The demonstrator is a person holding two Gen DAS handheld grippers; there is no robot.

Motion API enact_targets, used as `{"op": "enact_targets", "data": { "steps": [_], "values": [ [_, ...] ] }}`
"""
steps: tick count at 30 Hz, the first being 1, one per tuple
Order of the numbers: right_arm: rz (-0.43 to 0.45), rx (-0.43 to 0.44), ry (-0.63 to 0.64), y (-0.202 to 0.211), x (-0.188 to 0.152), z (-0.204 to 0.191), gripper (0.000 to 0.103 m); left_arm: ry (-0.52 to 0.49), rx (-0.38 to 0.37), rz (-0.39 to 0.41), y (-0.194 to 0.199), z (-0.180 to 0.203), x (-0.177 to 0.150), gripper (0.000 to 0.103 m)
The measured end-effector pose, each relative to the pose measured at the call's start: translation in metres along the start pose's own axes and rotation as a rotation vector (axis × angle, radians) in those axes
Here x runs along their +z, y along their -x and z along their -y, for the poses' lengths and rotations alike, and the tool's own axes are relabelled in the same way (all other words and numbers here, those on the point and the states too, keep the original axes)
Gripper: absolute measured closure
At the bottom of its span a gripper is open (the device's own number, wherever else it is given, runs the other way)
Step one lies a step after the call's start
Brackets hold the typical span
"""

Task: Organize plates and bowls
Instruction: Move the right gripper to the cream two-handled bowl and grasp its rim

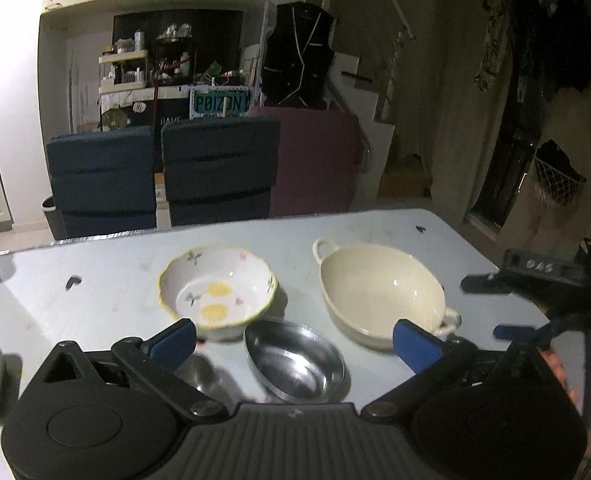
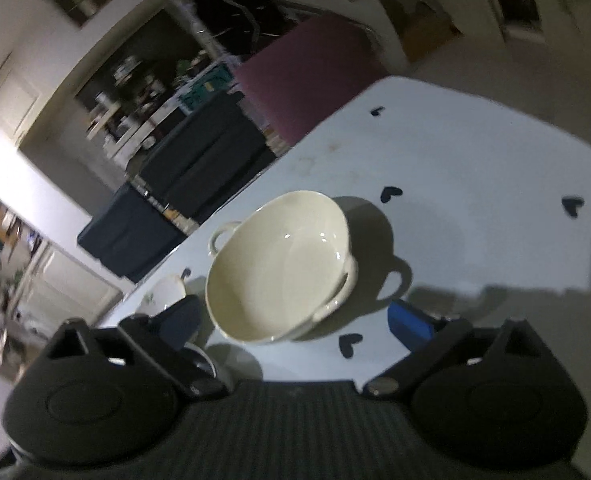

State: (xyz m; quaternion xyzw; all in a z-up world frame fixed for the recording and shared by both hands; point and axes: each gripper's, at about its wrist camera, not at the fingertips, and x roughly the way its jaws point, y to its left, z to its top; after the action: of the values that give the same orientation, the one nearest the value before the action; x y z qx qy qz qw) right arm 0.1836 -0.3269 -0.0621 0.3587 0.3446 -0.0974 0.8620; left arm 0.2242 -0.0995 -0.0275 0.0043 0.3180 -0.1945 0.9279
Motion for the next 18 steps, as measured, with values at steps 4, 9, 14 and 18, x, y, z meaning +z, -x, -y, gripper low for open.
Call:
{"op": "enact_targets", "data": {
  "steps": [4,9,14,18],
  "values": [
    [-0.016,-0.020,-0.115,-0.020,0.003,0.004,0.017,-0.022,0.013,0.020,-0.019,0.008,0.011,0.000],
    [-0.058,-0.033,-0.192,-0.039,0.006,0.010,0.030,-0.010,0.026,0.012,-0.043,0.013,0.023,0.000],
    [-0.079,-0.059,-0.194,-0.053,0.002,0.011,0.051,-0.015,0.040,0.019,-0.068,0.018,0.035,0.000],
    [-0.099,-0.125,-0.194,-0.058,0.000,0.013,0.081,-0.010,0.033,0.021,-0.084,0.016,0.037,0.000]
  ]
}}
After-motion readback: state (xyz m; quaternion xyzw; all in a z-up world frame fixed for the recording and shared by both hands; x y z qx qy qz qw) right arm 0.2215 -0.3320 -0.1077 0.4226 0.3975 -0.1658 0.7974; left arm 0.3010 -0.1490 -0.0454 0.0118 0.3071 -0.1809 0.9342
